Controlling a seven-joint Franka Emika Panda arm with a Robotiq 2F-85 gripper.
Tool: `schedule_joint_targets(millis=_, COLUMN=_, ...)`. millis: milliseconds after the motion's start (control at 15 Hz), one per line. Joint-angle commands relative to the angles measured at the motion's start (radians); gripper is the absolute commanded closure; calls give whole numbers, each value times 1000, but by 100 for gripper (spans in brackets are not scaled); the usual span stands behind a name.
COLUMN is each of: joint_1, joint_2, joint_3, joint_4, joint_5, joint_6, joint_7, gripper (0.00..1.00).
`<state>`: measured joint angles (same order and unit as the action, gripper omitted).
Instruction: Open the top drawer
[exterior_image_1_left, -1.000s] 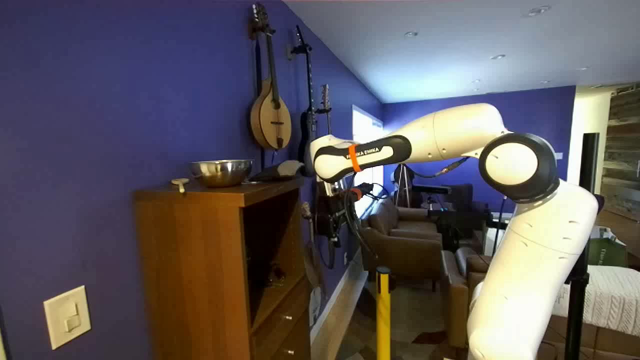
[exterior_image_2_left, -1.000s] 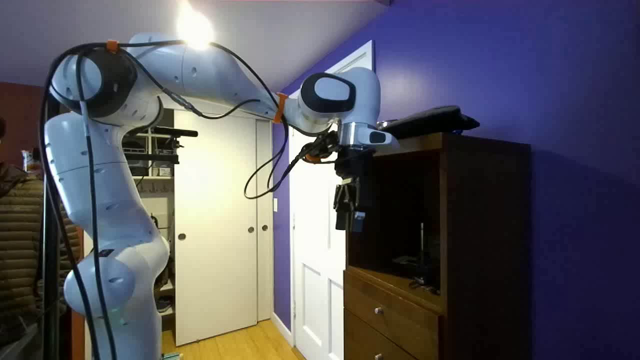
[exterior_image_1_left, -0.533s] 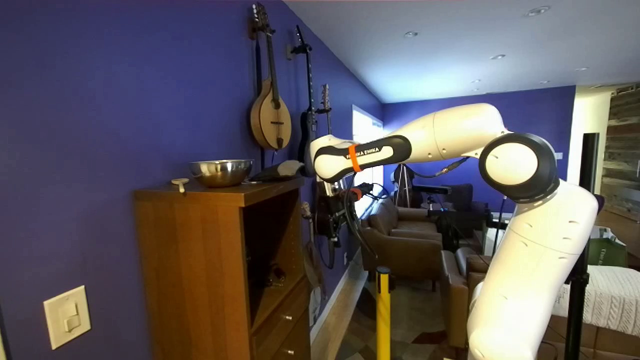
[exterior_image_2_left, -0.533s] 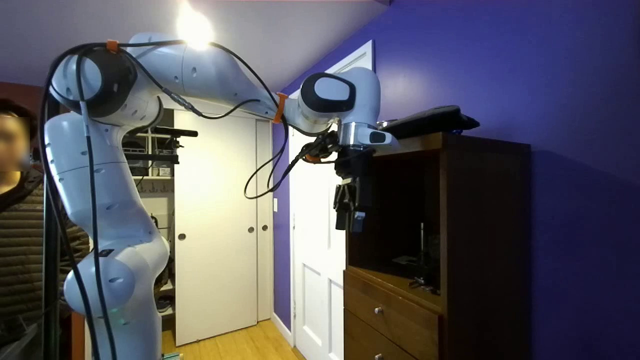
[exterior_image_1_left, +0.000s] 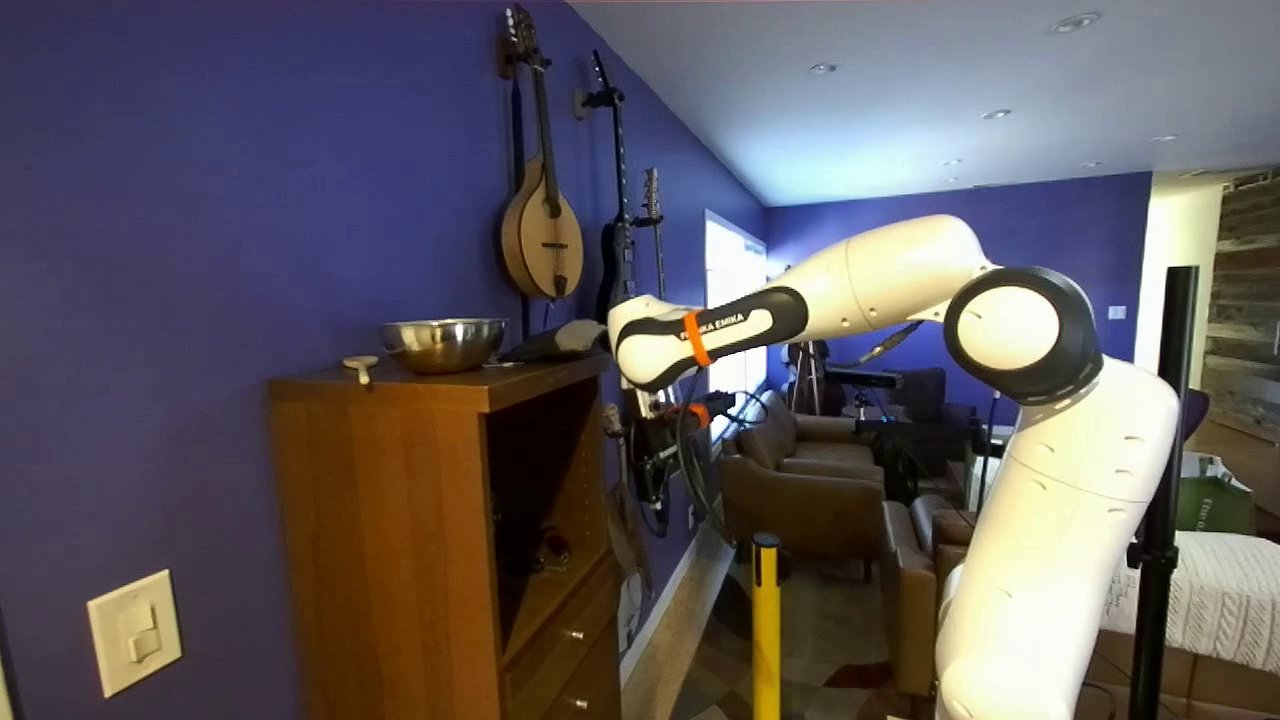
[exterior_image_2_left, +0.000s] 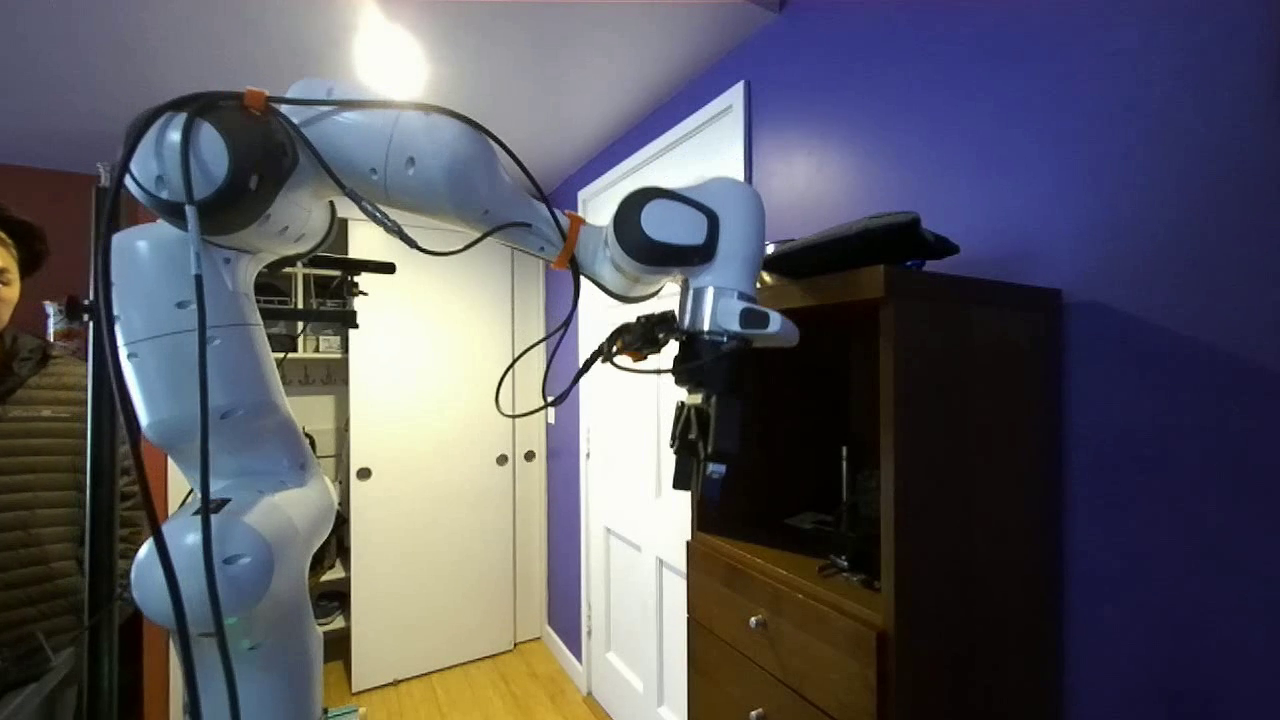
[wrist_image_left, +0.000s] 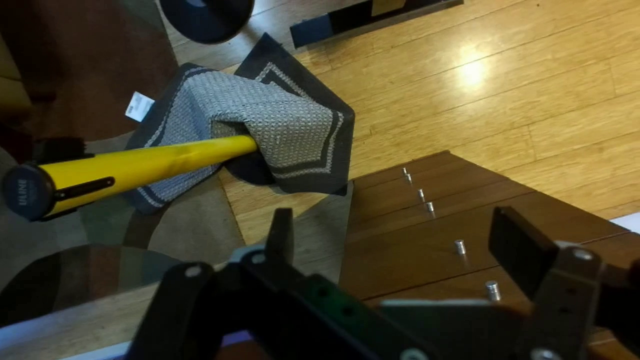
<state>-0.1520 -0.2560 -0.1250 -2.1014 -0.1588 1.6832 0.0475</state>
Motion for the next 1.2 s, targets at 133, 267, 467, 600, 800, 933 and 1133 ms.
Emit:
schedule_joint_targets(millis=133, joint_1=6, joint_2=61, joint_3=-21, joint_4=-212, joint_5=131, joint_6=286, joint_7=35, gripper=0)
schedule_joint_targets(millis=267, joint_1=-2, joint_2=80, joint_3=-34, joint_4=-263, joint_5=150, joint_6=331, joint_7=-1, gripper=0)
schedule_joint_targets(millis=467, joint_1=0, joint_2=105, joint_3=-29, joint_4=-247, joint_5=118, joint_6=296, joint_7=8, gripper=0)
schedule_joint_targets(millis=600, joint_1=-3, joint_2=110, joint_3=-33, joint_4=-254, joint_5=118, joint_6=296, joint_7=-3, gripper=0)
schedule_joint_targets(millis=800, joint_1=15, joint_2=121, joint_3=-35, joint_4=-286, joint_5=194, joint_6=365, joint_7=-75, gripper=0)
schedule_joint_targets(millis=933, joint_1=38, joint_2=134, joint_3=-30, joint_4=-320, joint_5=304, joint_6=433, joint_7=-144, gripper=0)
schedule_joint_targets(millis=1133, joint_1=74, joint_2=158, joint_3=-13, joint_4=-359, joint_5=437, joint_6=576, joint_7=-251, gripper=0)
